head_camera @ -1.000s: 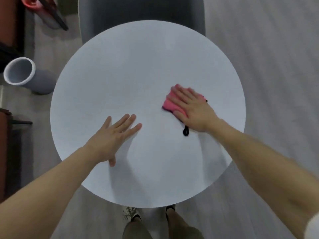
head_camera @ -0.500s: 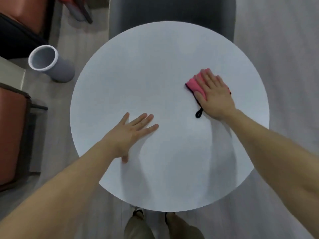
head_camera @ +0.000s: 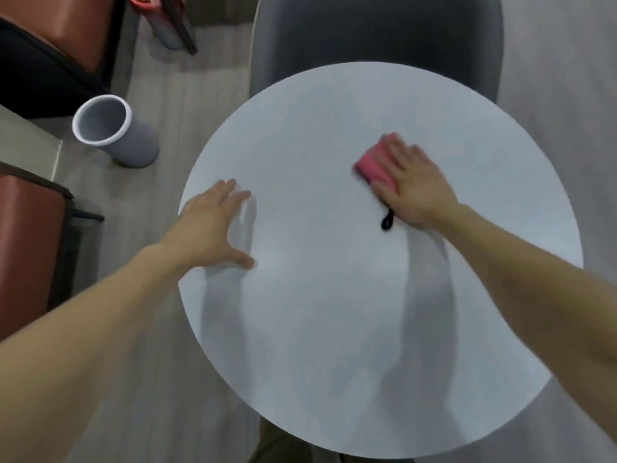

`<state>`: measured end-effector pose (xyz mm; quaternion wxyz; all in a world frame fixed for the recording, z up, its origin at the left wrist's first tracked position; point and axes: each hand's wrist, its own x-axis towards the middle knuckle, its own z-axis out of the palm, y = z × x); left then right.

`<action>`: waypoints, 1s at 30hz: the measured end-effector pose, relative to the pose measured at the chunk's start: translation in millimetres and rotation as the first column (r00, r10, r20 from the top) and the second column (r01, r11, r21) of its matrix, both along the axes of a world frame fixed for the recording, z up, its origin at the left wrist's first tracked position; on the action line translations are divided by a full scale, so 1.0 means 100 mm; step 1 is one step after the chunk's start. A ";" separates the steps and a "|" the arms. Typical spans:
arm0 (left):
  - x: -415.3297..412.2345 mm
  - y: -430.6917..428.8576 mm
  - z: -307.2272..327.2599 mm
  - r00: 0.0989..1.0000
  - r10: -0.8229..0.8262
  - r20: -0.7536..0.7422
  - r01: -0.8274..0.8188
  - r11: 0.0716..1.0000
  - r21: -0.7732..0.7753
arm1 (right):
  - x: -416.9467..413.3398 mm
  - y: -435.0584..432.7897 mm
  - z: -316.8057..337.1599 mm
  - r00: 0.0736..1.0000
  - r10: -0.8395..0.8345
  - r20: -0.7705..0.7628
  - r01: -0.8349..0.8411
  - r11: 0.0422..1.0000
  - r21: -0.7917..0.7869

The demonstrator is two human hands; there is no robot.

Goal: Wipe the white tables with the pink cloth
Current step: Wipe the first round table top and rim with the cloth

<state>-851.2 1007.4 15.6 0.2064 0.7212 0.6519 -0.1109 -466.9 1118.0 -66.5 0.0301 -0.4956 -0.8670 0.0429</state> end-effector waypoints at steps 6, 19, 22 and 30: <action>-0.28 0.64 0.01 0.989 -0.045 -0.139 0.034 0.996 -0.084 | -1.44 -1.16 0.00 0.933 0.347 -0.091 -0.353 0.934 -0.053; -0.42 0.77 -0.13 0.999 -0.020 0.047 0.024 0.996 -0.091 | -1.77 0.16 0.00 0.992 -0.098 -0.083 0.098 0.995 0.007; -0.44 0.74 -0.13 0.996 0.012 0.085 -0.003 0.995 -0.097 | -1.84 -0.15 0.04 0.844 0.536 0.002 -0.534 0.841 -0.083; -0.42 0.84 -0.19 0.999 0.039 -0.008 -0.039 0.992 -0.120 | -1.94 1.14 0.02 0.849 -0.525 -0.056 0.525 0.851 -0.029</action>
